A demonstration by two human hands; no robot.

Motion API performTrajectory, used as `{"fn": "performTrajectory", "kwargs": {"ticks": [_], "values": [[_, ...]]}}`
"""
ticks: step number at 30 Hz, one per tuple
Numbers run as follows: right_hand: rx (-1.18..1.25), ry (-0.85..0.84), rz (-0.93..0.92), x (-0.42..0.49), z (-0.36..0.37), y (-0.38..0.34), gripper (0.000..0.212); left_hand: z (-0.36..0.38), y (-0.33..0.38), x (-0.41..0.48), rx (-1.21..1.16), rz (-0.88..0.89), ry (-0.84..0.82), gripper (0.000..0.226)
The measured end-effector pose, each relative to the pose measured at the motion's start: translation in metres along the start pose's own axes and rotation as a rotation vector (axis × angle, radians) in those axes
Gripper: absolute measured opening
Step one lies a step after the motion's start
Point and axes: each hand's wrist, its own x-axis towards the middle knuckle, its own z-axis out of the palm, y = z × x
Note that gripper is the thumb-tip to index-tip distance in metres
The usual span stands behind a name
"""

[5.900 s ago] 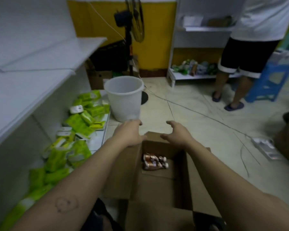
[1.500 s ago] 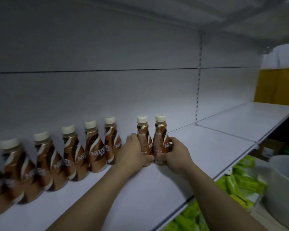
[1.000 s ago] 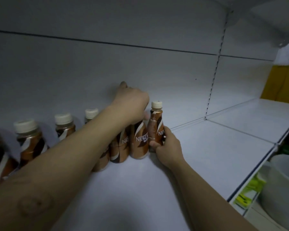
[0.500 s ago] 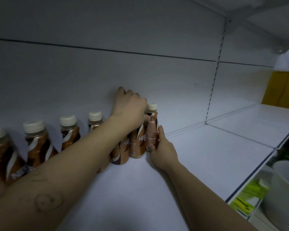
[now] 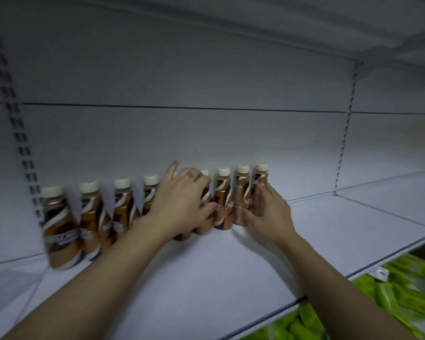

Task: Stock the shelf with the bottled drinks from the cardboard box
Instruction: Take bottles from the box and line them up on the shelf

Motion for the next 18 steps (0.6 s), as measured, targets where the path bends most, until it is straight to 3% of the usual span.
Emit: {"fn": "performTrajectory", "kwargs": {"ticks": [5, 11, 15, 18], "values": [[0.022, -0.044, -0.082, -0.013, 0.007, -0.061, 0.079, -0.018, -0.034, -0.045, 0.0, -0.09, -0.005, 0.054], [0.299, -0.202, -0.152, -0.026, 0.029, -0.128, 0.058, -0.046, -0.097, -0.095, 0.023, -0.241, 0.111, 0.049], [0.349, -0.195, -0.218, -0.027, 0.039, -0.16, 0.053, -0.052, -0.156, -0.13, -0.033, -0.502, 0.261, 0.04], [0.391, -0.194, -0.283, -0.026, 0.052, -0.189, 0.053, -0.042, -0.177, -0.145, -0.133, -0.648, 0.268, 0.042]]}}
